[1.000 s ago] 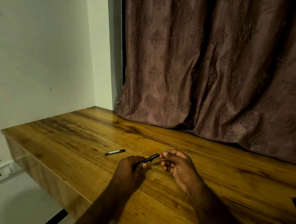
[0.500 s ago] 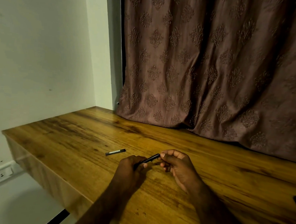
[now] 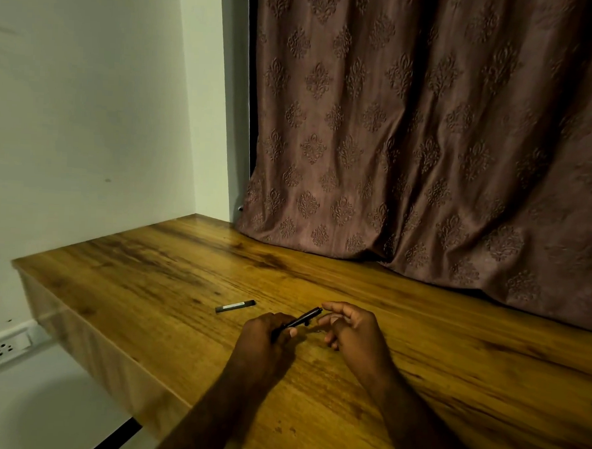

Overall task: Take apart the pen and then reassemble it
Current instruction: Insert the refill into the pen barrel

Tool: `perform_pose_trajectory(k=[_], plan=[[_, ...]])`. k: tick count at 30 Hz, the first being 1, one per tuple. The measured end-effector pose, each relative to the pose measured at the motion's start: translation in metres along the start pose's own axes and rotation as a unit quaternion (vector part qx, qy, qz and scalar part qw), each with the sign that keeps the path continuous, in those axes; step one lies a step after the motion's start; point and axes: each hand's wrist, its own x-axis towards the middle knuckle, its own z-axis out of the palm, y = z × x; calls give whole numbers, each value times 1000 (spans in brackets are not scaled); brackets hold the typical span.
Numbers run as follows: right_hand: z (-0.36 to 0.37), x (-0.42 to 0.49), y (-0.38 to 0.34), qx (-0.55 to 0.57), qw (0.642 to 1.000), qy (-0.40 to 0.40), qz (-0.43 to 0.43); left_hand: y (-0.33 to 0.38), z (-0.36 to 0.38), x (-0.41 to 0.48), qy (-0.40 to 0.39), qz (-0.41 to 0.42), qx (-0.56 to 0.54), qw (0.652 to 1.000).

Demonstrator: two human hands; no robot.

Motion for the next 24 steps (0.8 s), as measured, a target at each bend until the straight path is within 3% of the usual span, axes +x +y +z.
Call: perform_pose_trajectory(k=[6, 13, 19, 24], plan=[[8, -2, 7, -139, 989, -16, -54, 0, -1, -1, 3, 10, 18, 1000], [-4, 4, 4, -192, 978, 81, -22, 11, -7, 0, 102, -30, 72, 992], [7, 7, 5, -292, 956, 18, -4, -8, -10, 11, 131, -71, 151, 977], [13, 11, 7, -389, 921, 12, -2, -10, -7, 13, 117, -71, 172, 976]])
